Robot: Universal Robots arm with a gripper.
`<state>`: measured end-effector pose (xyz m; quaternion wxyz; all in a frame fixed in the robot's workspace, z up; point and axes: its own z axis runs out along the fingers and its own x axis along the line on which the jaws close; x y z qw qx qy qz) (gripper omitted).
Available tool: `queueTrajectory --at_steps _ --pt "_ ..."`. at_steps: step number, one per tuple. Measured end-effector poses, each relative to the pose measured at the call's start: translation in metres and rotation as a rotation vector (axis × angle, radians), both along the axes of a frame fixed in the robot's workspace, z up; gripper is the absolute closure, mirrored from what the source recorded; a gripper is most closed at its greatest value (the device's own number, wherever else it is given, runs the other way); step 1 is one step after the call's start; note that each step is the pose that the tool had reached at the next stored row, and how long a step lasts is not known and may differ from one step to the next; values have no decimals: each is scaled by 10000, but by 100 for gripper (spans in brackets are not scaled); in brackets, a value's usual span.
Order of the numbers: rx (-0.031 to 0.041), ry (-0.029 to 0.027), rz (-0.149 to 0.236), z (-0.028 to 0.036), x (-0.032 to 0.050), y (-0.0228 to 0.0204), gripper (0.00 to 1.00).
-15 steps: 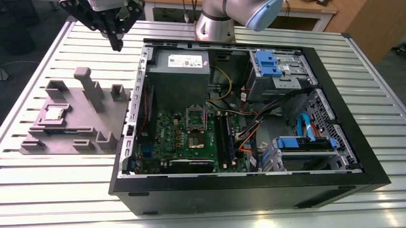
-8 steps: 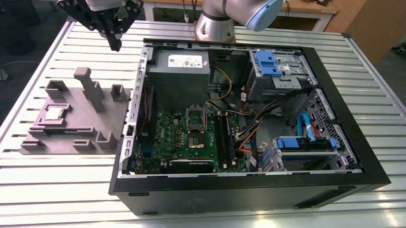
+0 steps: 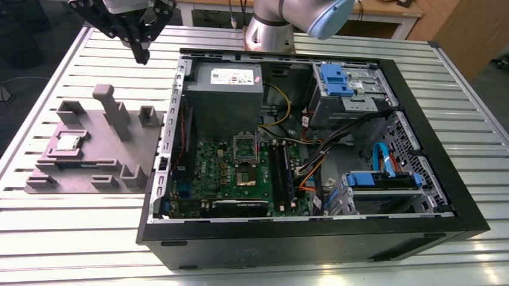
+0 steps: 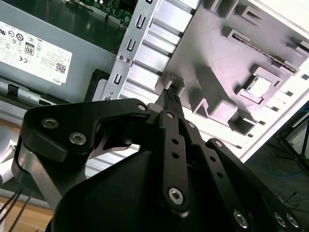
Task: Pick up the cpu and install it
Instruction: 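Reach for the cpu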
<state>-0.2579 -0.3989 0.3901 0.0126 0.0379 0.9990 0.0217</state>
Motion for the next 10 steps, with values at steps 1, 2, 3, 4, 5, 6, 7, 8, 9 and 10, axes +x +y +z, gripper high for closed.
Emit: queueTrajectory --at_steps 1,2,3,4,5,6,7,8,9,10 --pt "0 0 0 0 -5 0 90" --pt "0 0 0 0 -10 0 90" --pt "0 0 0 0 -15 0 90" --pt "1 0 0 0 -20 0 90" --pt "0 0 0 0 -25 0 90" --pt "1 0 -1 0 -30 0 90" --pt "0 0 0 0 -35 0 90" --pt "1 0 -1 0 -41 0 90" --pt "0 0 0 0 -47 0 90" --pt "0 0 -1 0 -53 0 90"
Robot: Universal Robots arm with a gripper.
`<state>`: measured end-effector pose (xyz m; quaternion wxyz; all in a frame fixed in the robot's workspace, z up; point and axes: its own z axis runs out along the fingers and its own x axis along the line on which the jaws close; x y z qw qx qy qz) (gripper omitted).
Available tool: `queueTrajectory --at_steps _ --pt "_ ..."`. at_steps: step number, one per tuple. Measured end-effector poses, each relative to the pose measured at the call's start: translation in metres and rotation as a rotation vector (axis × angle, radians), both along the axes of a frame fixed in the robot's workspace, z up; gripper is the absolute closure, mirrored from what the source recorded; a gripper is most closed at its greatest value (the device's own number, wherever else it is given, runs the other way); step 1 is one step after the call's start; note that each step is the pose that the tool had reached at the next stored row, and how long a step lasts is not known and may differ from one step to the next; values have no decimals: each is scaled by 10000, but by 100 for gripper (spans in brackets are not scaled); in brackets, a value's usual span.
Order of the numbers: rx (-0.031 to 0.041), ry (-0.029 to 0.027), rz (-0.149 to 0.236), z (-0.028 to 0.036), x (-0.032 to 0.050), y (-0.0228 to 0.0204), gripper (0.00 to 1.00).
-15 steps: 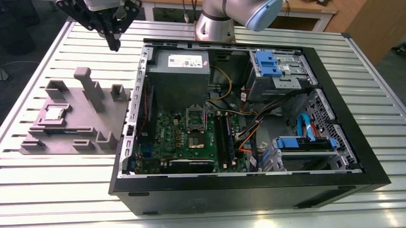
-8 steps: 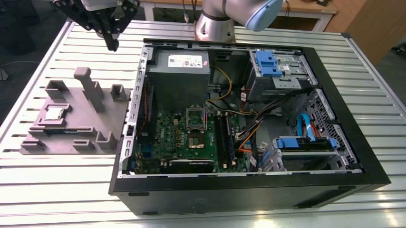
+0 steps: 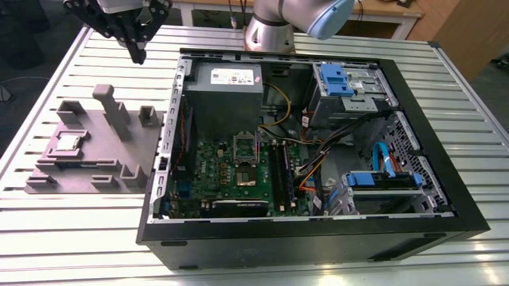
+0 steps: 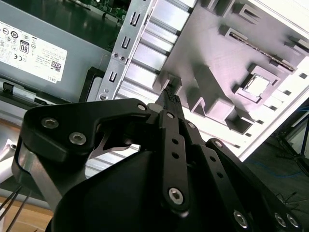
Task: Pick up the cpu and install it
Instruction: 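Reach for the cpu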
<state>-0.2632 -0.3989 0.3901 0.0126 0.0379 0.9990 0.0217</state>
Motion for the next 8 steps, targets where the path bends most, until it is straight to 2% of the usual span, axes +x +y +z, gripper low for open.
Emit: queueTrajectory --at_steps 8 --pt "0 0 0 0 -36 0 90"
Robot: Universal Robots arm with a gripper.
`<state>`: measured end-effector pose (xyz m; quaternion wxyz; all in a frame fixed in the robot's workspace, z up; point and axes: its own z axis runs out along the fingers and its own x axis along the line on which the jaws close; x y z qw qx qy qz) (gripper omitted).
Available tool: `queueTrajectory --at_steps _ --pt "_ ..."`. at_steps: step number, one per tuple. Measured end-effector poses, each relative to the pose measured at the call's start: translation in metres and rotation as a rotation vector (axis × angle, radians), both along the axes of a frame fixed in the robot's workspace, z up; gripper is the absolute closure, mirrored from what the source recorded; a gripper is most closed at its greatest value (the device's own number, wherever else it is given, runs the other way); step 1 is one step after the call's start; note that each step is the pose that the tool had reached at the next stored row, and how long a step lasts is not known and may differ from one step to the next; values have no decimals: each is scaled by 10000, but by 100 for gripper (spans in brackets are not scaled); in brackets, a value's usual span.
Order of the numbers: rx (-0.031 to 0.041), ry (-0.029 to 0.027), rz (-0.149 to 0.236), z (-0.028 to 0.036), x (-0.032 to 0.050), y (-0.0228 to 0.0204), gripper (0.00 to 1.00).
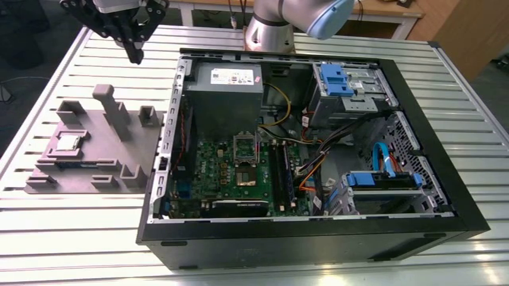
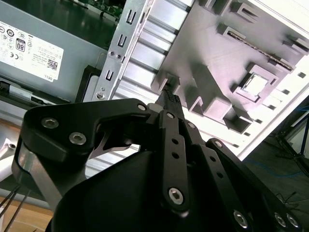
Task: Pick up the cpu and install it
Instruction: 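Reach for the cpu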
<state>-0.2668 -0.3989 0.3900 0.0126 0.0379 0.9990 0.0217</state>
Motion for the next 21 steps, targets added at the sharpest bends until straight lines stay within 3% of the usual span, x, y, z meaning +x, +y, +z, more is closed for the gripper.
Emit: queueTrajectory --at_steps 21 --pt "0 0 0 0 -81 0 90"
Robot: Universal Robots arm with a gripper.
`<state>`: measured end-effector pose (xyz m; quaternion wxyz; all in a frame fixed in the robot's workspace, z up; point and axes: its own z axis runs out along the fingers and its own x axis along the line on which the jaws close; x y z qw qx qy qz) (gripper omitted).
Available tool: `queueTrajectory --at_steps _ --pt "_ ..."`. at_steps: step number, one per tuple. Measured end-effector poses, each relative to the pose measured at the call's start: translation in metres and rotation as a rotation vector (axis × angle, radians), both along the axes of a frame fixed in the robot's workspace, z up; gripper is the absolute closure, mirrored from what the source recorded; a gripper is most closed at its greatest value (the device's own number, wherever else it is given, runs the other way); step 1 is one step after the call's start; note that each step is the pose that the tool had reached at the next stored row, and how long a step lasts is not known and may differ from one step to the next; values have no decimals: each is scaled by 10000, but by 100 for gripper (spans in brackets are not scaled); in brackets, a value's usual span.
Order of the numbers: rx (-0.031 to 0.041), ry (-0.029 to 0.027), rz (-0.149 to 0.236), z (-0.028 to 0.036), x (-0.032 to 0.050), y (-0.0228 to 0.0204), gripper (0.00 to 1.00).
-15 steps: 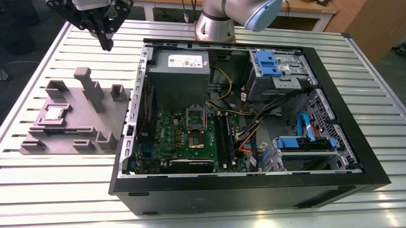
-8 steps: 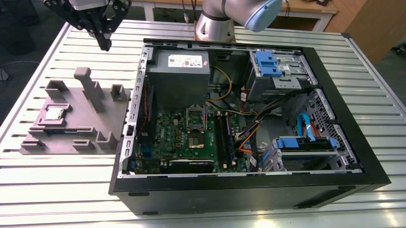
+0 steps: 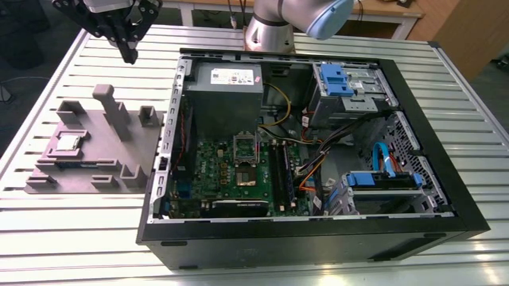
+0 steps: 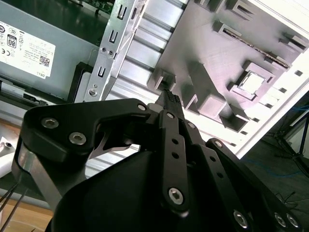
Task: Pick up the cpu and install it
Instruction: 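Reach for the cpu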
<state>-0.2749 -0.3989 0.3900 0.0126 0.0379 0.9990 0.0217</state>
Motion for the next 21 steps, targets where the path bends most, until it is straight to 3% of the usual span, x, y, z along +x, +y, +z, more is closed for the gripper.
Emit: queueTrajectory --at_steps 21 --pt "0 0 0 -2 -89 0 90"
